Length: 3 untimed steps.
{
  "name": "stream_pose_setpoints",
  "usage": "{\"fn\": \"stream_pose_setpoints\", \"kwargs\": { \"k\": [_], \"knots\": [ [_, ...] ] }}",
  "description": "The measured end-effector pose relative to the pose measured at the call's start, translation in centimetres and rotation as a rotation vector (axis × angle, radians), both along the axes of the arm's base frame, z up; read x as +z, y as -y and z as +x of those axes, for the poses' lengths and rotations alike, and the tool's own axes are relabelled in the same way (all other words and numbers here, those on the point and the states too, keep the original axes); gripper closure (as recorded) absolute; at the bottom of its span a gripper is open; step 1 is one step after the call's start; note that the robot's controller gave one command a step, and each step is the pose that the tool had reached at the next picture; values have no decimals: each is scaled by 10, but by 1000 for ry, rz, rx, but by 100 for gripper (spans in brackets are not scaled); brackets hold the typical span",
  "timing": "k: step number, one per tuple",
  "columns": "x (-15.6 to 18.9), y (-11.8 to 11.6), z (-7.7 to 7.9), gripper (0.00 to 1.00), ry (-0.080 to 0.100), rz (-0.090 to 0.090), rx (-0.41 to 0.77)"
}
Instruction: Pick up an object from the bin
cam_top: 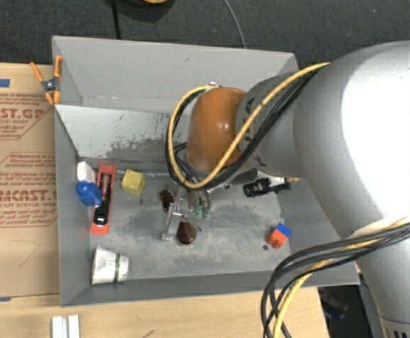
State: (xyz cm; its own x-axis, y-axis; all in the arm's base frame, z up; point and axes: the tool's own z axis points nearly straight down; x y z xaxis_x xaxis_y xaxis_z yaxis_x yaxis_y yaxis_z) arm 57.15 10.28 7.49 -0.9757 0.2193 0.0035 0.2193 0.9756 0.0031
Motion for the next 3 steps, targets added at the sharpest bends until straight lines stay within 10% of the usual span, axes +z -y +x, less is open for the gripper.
{"fn": "stream_pose_setpoints", "kwargs": {
  "k": [1,2,3],
  "knots": [
    [1,4,-4,0,0,-2,-279],
    [-4,4,-2,100,2,1,-113],
    [-4,4,-2,100,2,1,-113]
  ]
}}
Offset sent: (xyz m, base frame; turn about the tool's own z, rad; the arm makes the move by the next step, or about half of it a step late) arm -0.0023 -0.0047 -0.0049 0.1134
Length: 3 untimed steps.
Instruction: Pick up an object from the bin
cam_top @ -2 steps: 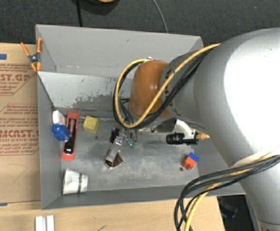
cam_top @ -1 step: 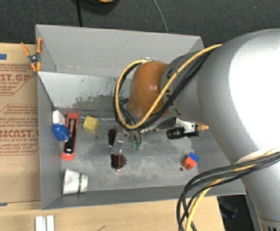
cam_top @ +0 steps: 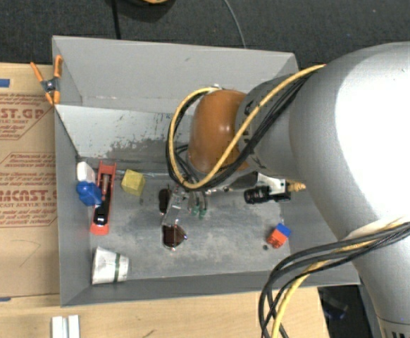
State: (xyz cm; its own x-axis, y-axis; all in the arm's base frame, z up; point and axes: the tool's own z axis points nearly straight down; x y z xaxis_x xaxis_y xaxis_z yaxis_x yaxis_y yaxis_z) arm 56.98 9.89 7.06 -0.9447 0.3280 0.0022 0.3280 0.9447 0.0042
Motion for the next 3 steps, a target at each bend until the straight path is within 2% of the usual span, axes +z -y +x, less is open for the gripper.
{"fn": "stream_pose_setpoints", "kwargs": {
  "k": [1,3],
  "knots": [
    [14,-4,11,100,0,1,-10],
    [19,-4,15,100,-2,1,-30]
  ]
}}
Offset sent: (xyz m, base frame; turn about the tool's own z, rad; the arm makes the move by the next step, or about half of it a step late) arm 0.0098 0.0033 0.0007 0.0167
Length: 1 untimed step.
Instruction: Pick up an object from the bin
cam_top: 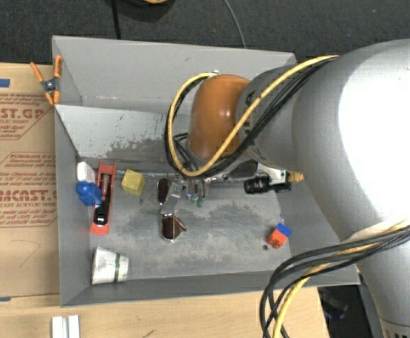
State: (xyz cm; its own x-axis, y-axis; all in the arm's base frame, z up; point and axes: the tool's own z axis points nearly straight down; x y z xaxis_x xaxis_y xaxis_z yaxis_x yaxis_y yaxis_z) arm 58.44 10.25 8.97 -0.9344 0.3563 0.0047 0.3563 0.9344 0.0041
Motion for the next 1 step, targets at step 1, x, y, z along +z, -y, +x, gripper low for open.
{"fn": "stream_pose_setpoints", "kwargs": {
  "k": [1],
  "knots": [
    [1,-6,1,100,7,0,1]
  ]
}}
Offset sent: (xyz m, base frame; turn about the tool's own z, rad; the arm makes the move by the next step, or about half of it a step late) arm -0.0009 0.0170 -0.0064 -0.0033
